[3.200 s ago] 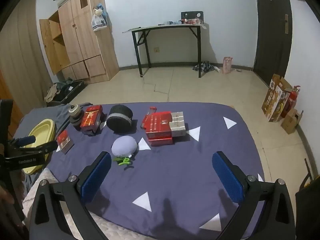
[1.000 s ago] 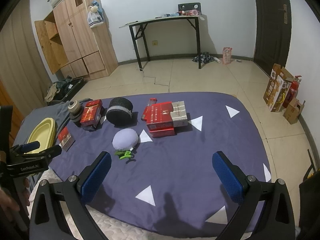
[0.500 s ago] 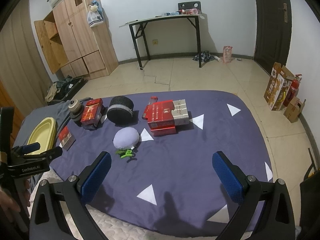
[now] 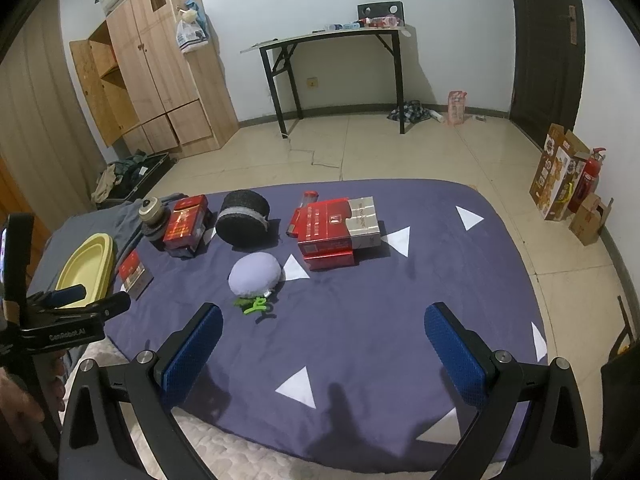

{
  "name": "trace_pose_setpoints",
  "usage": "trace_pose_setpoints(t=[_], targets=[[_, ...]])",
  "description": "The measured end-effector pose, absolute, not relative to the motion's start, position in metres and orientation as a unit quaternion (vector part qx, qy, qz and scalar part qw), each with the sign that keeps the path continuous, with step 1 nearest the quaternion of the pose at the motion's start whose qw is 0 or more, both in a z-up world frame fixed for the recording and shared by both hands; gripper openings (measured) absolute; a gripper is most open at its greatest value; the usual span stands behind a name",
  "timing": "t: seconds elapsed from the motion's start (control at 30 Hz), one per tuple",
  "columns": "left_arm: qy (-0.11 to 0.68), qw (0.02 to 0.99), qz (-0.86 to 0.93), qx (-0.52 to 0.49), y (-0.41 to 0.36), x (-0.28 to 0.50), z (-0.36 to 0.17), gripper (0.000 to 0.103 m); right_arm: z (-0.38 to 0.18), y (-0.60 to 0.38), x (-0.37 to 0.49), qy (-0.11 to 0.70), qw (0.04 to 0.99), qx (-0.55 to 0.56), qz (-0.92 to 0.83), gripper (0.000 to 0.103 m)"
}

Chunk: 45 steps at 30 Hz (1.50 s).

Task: Organize rigid objects

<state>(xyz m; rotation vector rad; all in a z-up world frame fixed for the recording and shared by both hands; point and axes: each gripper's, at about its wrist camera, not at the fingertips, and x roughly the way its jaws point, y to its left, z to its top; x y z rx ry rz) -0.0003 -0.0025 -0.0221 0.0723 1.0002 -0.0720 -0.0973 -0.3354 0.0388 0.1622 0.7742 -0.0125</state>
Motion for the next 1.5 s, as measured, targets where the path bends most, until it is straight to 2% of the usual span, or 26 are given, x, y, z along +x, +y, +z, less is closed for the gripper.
trace_pose_setpoints(t=[0.63, 0.83, 1.0, 1.17, 1.3, 1.43, 1.5], targets=[[0.508, 0.860, -0.027, -0.025, 0.013, 0.003, -0.027, 0.103, 0.039, -0.336, -0.096, 0.383, 0.920, 0.086, -0.011, 0.103], [0.492, 0.869, -0.043, -0.020, 0.013, 0.002, -0.007, 0.103, 0.036, -0.338, -0.102, 0.386, 0.918, 0.093, -0.008, 0.103], [0.492, 0.868, -0.061, -0.026, 0.049, 0.017, 0.024, 0.103, 0.025, -0.342, -0.106, 0.412, 0.906, 0.096, -0.016, 0.103], [0.490, 0.872, -0.014, 0.013, 0.105, 0.051, 0.042, 0.103, 0.041, -0.341, -0.082, 0.405, 0.909, 0.097, -0.015, 0.103], [0.509, 0.859, -0.028, 0.035, 0.130, 0.082, 0.017, 0.103, 0.033, -0.338, -0.036, 0.420, 0.904, 0.074, -0.007, 0.103], [0.545, 0.829, -0.102, 0.076, 0.113, 0.103, -0.028, 0.103, 0.018, -0.344, 0.009, 0.435, 0.896, 0.091, 0.002, 0.103], [0.563, 0.806, -0.130, 0.127, 0.101, 0.115, -0.051, 0.103, 0.008, -0.347, 0.028, 0.447, 0.889, 0.098, 0.001, 0.103]])
